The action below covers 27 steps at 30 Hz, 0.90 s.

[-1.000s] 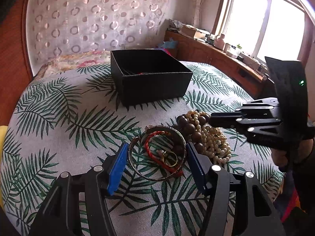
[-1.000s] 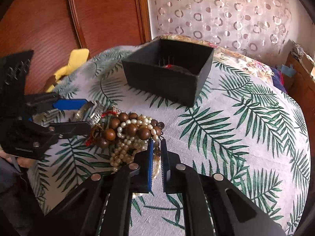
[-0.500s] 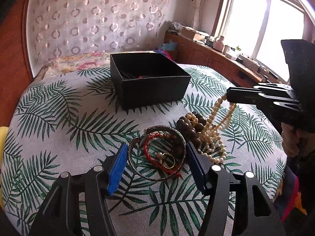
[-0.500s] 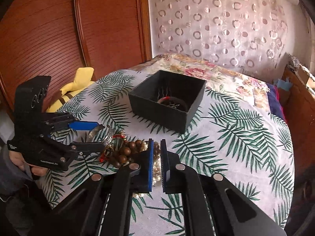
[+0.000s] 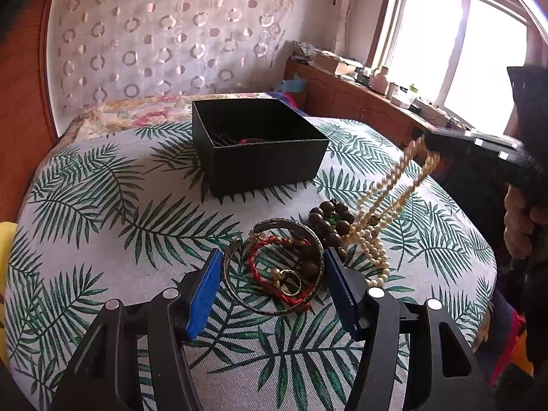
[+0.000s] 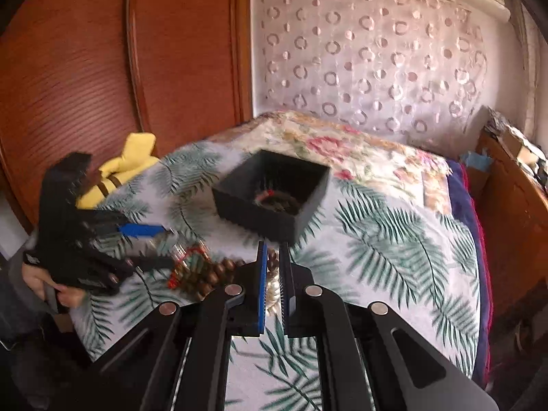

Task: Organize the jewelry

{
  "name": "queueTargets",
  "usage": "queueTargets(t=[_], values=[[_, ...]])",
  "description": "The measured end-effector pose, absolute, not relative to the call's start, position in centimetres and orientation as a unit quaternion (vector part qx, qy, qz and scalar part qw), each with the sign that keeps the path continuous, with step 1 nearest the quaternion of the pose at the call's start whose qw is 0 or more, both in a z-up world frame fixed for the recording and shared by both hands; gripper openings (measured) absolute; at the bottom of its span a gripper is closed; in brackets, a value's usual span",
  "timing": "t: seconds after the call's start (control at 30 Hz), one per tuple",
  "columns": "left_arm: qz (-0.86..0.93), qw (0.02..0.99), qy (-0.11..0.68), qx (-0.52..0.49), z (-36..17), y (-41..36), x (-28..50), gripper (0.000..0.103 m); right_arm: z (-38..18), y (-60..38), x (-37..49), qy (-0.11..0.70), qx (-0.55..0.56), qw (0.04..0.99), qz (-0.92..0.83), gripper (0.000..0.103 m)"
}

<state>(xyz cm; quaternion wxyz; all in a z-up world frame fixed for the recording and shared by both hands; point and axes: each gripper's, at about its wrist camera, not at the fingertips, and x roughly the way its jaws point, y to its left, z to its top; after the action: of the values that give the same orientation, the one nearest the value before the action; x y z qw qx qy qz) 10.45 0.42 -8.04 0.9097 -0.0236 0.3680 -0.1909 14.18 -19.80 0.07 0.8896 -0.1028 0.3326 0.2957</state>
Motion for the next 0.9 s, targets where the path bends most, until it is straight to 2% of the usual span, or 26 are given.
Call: queueTargets(t=[0.3,0.73,0.87,0.9], values=[[-0.19,0.91,0.368,-0.025,-8.0,0.5,10.3,0.057,-6.6,-22.6,13.6,0.398,-0.12,0.876,0.245,0.009],[-0.191,0.909,0.369,-0.022,-8.1,0.2,10.4,0.057,-7.3,-21.3,13.2,0.4,-0.135,0.862,0.281,0.011],[-0.192,0.909,0.369,-0.023,-8.1,0.2,10.4,0.057,-7.9,-19.6,13.5,0.408,-0.151,0.847,0.305,0.036],[-0.192,0.909,0.369,-0.022,-8.1,0.1,10.3,0.057,-8.0,-19.2,13.5,0.409,-0.157,0.845,0.307,0.037]])
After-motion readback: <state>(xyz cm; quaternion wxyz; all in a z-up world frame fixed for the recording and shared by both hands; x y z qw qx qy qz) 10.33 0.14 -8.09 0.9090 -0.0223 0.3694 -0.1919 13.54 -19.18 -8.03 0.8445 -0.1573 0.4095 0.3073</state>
